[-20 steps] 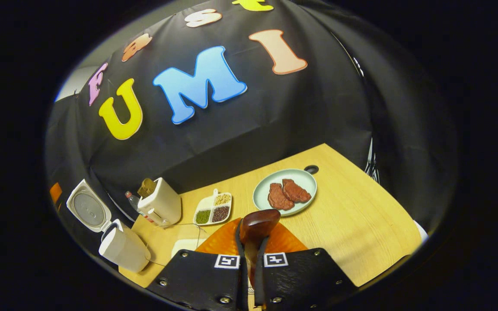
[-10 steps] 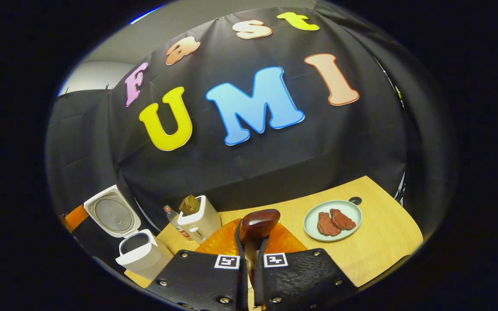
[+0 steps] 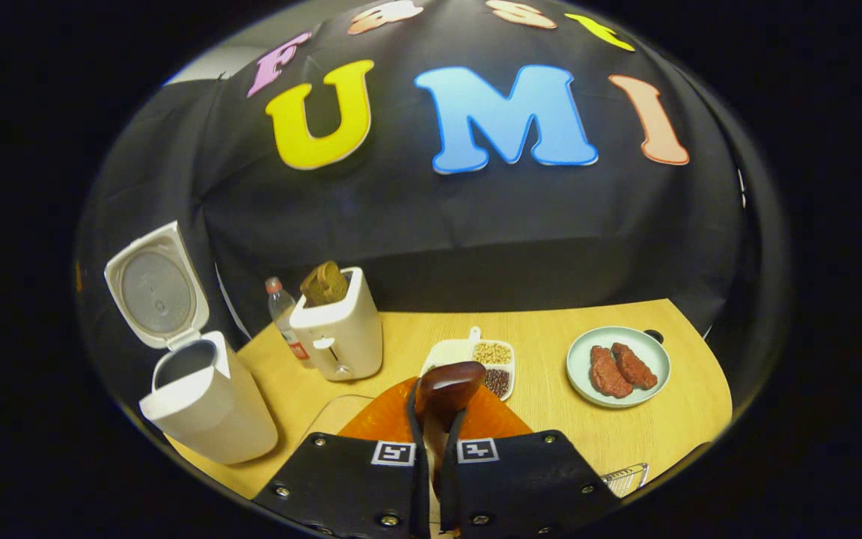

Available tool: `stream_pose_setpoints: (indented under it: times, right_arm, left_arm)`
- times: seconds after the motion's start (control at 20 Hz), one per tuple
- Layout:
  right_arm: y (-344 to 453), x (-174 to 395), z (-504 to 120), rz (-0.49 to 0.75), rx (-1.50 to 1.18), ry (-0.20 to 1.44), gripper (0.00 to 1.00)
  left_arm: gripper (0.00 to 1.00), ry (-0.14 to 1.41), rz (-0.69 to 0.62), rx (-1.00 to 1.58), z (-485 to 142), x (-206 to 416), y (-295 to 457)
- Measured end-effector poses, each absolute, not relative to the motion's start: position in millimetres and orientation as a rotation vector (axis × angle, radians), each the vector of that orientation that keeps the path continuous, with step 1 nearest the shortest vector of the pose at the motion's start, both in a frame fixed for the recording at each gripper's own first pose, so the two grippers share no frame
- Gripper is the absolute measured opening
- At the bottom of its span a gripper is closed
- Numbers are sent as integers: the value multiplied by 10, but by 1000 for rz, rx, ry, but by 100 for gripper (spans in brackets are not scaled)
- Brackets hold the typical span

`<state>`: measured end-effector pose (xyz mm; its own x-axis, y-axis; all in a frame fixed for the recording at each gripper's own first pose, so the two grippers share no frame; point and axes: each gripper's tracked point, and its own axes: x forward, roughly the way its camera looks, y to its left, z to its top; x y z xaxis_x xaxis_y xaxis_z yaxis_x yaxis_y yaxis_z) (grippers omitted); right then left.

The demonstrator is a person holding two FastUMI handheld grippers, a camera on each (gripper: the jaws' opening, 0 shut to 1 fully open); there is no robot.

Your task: Close the left gripper, press the button to open the rice cooker; take a wooden spoon from the chopstick holder with the right hand, scoop a spoonful of rice and pour it into the rice cooker, then put the wooden spoon back into the chopstick holder.

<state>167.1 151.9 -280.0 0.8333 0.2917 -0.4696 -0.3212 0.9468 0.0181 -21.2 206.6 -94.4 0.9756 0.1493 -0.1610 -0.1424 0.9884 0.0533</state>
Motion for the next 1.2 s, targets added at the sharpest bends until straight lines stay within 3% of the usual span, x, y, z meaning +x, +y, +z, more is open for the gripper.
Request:
stream_pose_setpoints:
  times: [0.25, 0.55, 0.8, 1.2]
  right_arm:
    - [1865, 1733, -3212, 329, -113, 551, 6]
    - [2461, 1536, -3292, 434, 176, 661, 6]
    - [2268, 1659, -3189, 386, 454, 700, 6]
    - [1448, 1759, -2620, 281, 845, 585, 6]
  left_arm:
    - [99, 196, 171, 27, -1099, -198, 2329]
    - [99, 216, 201, 2, -1213, -263, 2528]
    - [97, 208, 218, 5, -1198, -337, 2613]
    - [96, 180, 198, 1, -1155, -278, 2513]
